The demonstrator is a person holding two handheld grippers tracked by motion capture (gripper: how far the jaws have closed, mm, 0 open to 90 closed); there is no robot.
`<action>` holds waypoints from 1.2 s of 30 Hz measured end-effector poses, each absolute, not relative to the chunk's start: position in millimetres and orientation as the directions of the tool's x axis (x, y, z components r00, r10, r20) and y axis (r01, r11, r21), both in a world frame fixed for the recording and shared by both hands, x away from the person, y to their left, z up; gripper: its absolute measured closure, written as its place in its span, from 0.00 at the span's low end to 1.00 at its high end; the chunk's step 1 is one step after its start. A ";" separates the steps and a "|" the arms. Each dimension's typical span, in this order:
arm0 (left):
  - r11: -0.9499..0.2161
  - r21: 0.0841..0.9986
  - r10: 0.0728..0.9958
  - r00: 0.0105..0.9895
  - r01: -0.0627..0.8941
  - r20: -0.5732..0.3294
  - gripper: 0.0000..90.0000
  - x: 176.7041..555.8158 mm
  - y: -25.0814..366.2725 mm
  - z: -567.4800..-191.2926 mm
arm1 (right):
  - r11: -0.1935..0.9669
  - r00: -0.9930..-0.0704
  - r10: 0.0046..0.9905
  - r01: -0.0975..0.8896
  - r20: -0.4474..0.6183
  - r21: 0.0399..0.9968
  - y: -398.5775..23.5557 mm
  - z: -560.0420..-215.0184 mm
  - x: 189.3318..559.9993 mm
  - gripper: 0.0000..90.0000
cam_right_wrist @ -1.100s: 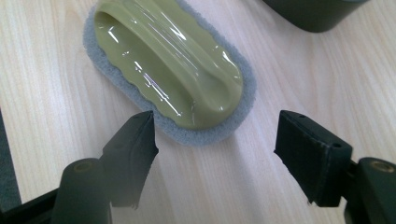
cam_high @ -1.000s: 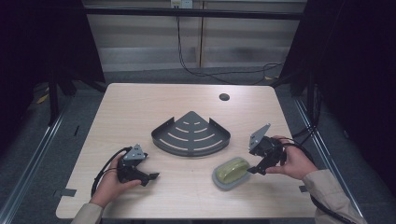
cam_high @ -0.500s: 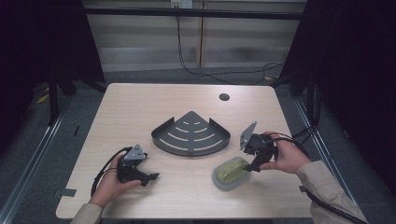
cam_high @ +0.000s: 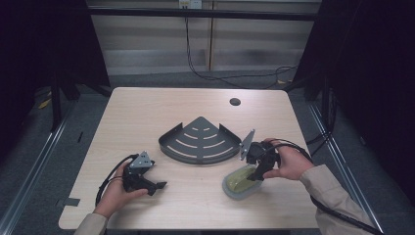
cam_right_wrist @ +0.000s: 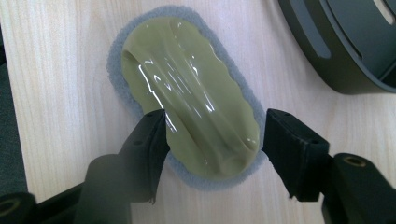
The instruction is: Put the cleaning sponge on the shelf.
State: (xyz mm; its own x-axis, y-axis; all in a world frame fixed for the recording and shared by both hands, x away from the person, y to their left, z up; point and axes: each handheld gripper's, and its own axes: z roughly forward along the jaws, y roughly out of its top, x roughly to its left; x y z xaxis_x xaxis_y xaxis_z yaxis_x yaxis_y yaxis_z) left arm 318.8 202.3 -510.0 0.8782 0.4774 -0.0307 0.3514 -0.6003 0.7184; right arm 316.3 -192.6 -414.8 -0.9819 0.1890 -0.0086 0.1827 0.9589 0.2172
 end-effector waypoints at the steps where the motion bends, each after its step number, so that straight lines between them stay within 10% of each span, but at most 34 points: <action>1: -0.600 0.719 0.477 0.878 0.351 -0.030 0.07 318.9 202.3 -510.0 | 0.960 -0.983 0.185 0.180 -0.003 0.212 -190.7 -415.0 316.1 0.47; 17: -0.604 0.717 0.471 0.881 0.349 -0.033 0.06 319.0 202.1 -510.1 | 0.982 -0.991 0.130 0.134 0.040 0.133 -170.9 -424.0 316.6 0.79; 36: -0.602 0.718 0.472 0.881 0.348 -0.030 0.06 319.0 202.0 -510.3 | 0.954 -0.967 0.250 0.255 0.051 0.155 -174.2 -397.3 326.5 0.79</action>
State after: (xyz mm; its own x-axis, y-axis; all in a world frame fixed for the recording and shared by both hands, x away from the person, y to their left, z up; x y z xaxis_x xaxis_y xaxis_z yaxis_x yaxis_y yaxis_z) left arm 319.0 202.0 -510.3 0.8808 0.4725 -0.0303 0.3478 -0.6023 0.7185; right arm 326.5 -174.2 -397.3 -0.9669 0.2500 0.0508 0.2550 0.9544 0.1552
